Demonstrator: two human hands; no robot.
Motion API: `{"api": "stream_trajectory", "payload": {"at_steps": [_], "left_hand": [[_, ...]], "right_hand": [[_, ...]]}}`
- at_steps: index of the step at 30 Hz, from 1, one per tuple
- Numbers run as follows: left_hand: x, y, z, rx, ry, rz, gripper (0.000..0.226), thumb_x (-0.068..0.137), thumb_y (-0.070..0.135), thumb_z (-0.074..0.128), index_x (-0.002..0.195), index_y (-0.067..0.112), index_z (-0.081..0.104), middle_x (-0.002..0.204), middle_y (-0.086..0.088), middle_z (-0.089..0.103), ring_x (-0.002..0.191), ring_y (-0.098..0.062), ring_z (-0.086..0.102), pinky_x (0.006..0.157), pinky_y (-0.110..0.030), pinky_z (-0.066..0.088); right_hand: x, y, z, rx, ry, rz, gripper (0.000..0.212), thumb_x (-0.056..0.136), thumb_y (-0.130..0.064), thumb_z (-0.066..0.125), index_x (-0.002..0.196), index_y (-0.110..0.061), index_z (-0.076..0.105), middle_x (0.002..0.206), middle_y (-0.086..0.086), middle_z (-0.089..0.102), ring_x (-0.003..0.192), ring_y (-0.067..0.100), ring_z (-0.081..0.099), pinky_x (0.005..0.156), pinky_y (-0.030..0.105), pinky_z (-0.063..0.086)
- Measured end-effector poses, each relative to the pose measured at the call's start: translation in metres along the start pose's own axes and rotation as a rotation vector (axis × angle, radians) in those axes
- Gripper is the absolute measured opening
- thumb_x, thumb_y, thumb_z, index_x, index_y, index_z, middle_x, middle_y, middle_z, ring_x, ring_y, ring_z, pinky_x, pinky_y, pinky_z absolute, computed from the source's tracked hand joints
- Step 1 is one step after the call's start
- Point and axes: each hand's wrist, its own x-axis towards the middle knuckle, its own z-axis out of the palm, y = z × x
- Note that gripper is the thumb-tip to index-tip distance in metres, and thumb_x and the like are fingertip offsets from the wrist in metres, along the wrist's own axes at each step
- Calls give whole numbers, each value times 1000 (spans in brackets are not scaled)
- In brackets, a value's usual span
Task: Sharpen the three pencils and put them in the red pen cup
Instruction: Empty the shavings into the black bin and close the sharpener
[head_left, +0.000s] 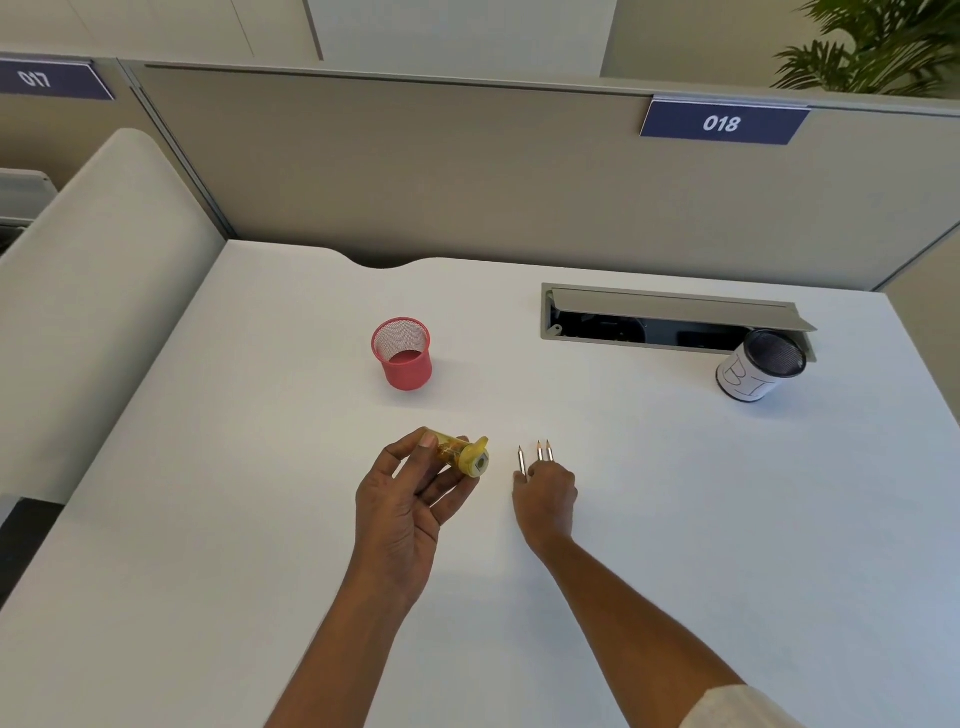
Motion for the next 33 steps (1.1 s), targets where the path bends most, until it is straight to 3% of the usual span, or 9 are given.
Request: {"api": "stream_trajectory", "payload": {"at_steps": [6, 14, 22, 30, 33], "left_hand": [[2, -1, -1, -6, 6, 0, 14, 100, 9, 58, 112, 5, 63, 104, -24, 78, 89, -33, 80, 68, -36, 64], [2, -4, 2, -5, 2, -3, 11, 100, 8, 58, 109, 4, 64, 103, -24, 78, 89, -33, 80, 68, -36, 65], [1, -3, 3, -4, 0, 2, 11, 99, 9, 58, 107, 5, 64, 101, -23, 79, 86, -32, 80, 67, -36, 65], [2, -6, 5, -15, 17, -8, 9, 100, 8, 59, 106, 5, 65, 102, -24, 78, 86, -32, 80, 66, -36, 64], [1, -6, 7, -32, 10, -14, 9, 101, 7, 58, 104, 4, 65, 94, -20, 79, 83, -30, 80, 66, -35, 64]], "right_hand": [[-17, 20, 0, -9, -5, -27, 25, 93, -23, 68, 72, -9, 64, 82, 14, 72, 82, 34, 69, 72, 30, 47], [-20, 16, 2, -65, -1, -37, 21, 95, -22, 62, 94, -5, 75, 93, 11, 75, 90, 30, 72, 80, 34, 55], [-15, 18, 5, -101, -10, -47, 24, 96, -26, 63, 98, -6, 75, 96, 11, 75, 94, 29, 72, 82, 33, 54], [-13, 25, -4, 13, 2, -93, 20, 90, -23, 73, 80, -6, 75, 78, 9, 75, 74, 28, 66, 69, 28, 44], [-13, 21, -18, 139, 10, -186, 12, 84, -19, 77, 76, -9, 76, 66, 2, 72, 64, 19, 66, 67, 26, 49]]}}
